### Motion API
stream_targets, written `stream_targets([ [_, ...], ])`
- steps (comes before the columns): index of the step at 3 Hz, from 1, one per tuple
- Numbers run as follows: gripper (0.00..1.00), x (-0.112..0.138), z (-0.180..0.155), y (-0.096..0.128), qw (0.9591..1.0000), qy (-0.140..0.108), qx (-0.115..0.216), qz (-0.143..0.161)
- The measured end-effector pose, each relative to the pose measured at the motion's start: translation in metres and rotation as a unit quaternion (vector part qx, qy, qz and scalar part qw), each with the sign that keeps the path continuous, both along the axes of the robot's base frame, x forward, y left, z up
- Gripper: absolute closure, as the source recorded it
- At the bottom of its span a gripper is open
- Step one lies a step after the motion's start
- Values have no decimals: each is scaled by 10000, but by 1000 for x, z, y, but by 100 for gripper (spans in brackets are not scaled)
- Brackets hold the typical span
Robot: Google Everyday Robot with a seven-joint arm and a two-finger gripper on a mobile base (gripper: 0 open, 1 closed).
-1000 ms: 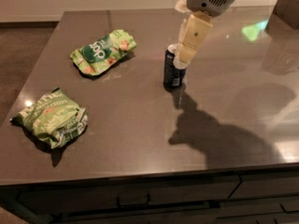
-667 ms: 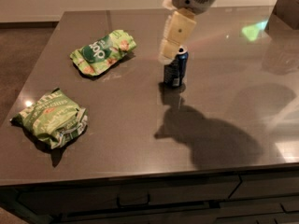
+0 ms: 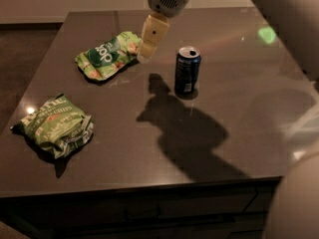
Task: Move green rice chip bag near pepsi can
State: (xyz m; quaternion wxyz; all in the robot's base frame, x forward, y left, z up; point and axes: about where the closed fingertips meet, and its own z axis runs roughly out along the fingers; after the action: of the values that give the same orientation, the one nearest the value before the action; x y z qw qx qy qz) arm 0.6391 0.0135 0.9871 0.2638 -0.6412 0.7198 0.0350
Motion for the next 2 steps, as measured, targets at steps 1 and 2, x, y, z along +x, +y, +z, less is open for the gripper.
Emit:
stream_targets([
  [1,0,27,-13,20,9994,-78,-277,195],
  [2,0,50,-24,40,9968,-114,-590,529],
])
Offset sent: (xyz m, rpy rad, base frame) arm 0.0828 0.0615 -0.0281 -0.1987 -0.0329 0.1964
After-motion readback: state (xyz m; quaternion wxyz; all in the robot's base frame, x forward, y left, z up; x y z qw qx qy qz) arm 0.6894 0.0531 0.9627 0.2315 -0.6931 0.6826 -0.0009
